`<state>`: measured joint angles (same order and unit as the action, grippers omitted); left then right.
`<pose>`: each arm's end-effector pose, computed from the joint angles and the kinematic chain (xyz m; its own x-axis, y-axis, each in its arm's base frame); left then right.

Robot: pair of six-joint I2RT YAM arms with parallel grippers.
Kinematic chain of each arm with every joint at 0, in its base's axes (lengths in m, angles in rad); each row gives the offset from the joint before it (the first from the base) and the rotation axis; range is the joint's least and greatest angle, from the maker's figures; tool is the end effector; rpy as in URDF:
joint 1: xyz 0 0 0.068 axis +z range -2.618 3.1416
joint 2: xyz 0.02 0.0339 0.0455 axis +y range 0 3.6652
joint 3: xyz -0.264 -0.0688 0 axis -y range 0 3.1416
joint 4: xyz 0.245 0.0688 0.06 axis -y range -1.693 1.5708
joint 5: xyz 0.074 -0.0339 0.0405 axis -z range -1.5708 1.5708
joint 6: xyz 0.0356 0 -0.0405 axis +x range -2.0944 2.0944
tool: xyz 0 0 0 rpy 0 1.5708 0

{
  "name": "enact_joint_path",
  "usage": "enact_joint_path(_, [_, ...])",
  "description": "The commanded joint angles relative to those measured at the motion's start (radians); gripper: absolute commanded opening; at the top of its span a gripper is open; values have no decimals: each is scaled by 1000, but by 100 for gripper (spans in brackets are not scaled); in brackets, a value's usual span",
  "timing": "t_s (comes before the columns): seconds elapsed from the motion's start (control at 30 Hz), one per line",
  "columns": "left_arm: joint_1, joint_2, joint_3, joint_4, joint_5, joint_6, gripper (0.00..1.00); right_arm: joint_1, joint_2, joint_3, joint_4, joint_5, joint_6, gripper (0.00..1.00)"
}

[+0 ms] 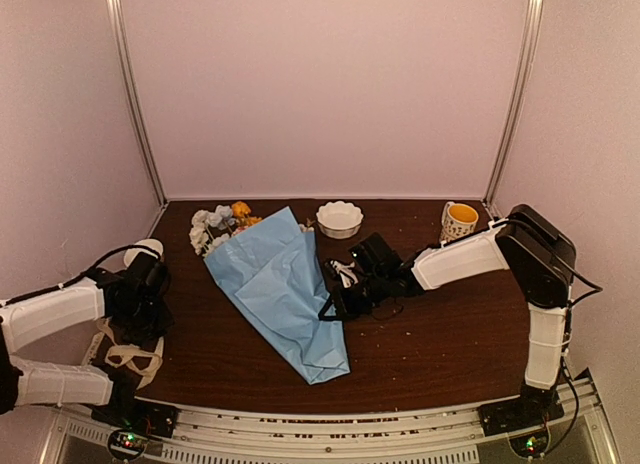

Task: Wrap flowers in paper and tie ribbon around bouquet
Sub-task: Pick up the ribbon from the corner of the board, then place the ribbon at the corner of the board.

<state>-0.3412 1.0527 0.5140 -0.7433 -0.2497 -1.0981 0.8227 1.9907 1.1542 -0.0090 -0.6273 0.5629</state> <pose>0.1549 -0.0457 0.1647 -0.6409 -0.6879 -0.3406 -0.6868 0.7120 -0.1457 0.2599 0.3107 0.1360 -0.8885 -0.3223 -0.3266 -0.4542 0.5171 0.7255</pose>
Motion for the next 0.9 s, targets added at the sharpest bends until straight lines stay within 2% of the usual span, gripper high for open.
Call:
enact_joint_path(0.0, [-138, -9, 229, 66, -88, 174, 0, -5, -30, -7, -6, 16, -12, 0])
enact_joint_path(0.13, [-344, -4, 611, 154, -247, 542, 0, -5, -19, -8, -15, 15, -14, 0])
enact_joint_path(0.2, [-438, -21, 722, 284, -210, 801, 0, -5, -12, -8, -15, 12, -13, 0])
enact_joint_path(0.27, [-504, -37, 783, 389, -98, 919, 0, -5, -6, -7, -15, 13, -13, 0])
enact_joint_path(0.37, [-522, -32, 805, 408, 42, 934, 0, -5, 0, -2, -12, 12, -8, 0])
enact_joint_path(0.5, [-522, -48, 713, 393, 138, 903, 0, -6, 0, -1, -7, 6, -5, 0])
enact_joint_path(0.63, [-528, -48, 667, 281, 321, 881, 0, -8, -3, 1, -18, 5, -12, 0])
enact_joint_path(0.77, [-647, 11, 624, 220, 343, 880, 0, -10, -4, 9, -29, 0, -16, 0])
enact_joint_path(0.87, [-712, 95, 625, 166, 470, 894, 0, -11, -10, 14, -43, 3, -18, 0])
